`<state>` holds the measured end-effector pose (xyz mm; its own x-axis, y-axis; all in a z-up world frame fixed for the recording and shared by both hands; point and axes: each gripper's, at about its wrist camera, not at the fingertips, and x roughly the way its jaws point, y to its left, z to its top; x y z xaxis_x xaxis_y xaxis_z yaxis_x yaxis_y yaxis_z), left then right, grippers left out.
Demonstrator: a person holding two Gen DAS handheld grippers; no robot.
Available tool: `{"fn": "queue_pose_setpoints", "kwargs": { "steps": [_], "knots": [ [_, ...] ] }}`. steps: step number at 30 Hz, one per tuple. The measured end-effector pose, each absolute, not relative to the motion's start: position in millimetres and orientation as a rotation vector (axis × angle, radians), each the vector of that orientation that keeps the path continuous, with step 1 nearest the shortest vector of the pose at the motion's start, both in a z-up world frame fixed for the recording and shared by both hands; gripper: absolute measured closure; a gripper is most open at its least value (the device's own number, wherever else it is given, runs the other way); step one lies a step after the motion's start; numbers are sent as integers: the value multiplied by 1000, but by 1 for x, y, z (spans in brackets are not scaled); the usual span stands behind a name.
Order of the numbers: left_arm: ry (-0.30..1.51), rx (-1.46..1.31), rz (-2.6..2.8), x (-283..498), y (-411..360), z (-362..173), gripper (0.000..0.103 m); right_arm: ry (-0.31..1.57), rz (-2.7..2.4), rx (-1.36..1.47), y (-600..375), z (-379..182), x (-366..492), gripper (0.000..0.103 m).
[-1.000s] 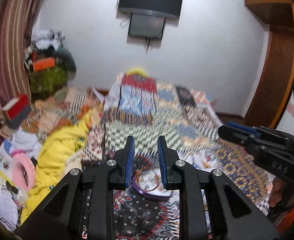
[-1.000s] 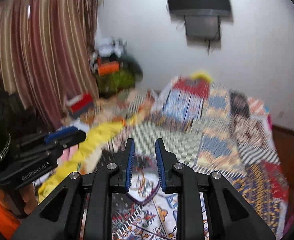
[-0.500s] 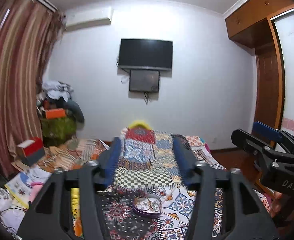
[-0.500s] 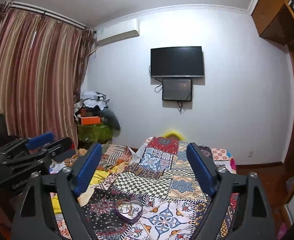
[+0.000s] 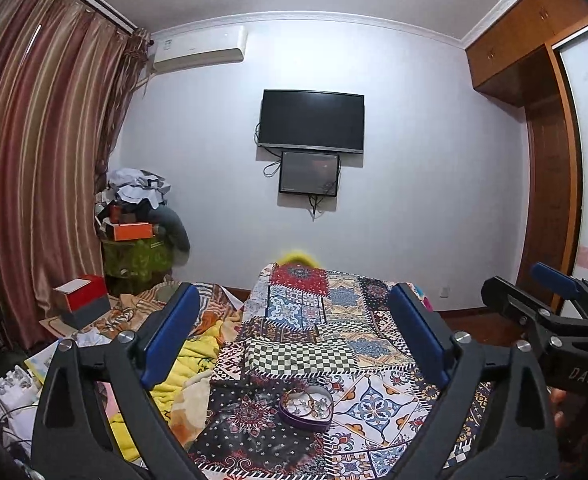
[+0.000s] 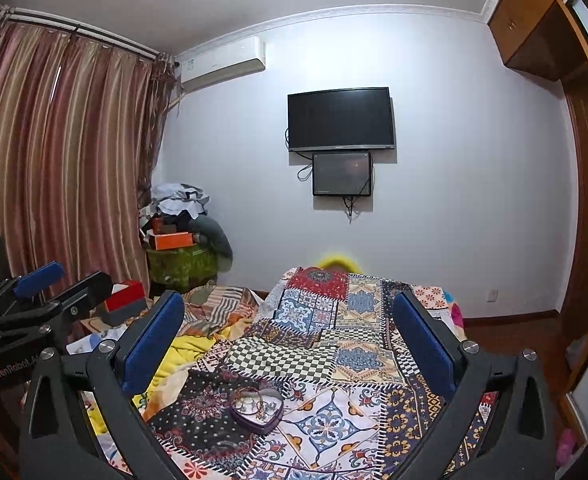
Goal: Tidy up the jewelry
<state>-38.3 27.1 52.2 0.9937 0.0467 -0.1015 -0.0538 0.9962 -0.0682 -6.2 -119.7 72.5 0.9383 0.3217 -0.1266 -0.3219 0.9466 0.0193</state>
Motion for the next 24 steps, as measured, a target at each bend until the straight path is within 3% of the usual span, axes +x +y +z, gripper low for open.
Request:
{"fn": "queue_pose_setpoints", "kwargs": {
  "steps": [24],
  "knots": [
    [144,-56,58,-29,18,43,1,174,328,4,-129,64,-7,0]
  ]
}}
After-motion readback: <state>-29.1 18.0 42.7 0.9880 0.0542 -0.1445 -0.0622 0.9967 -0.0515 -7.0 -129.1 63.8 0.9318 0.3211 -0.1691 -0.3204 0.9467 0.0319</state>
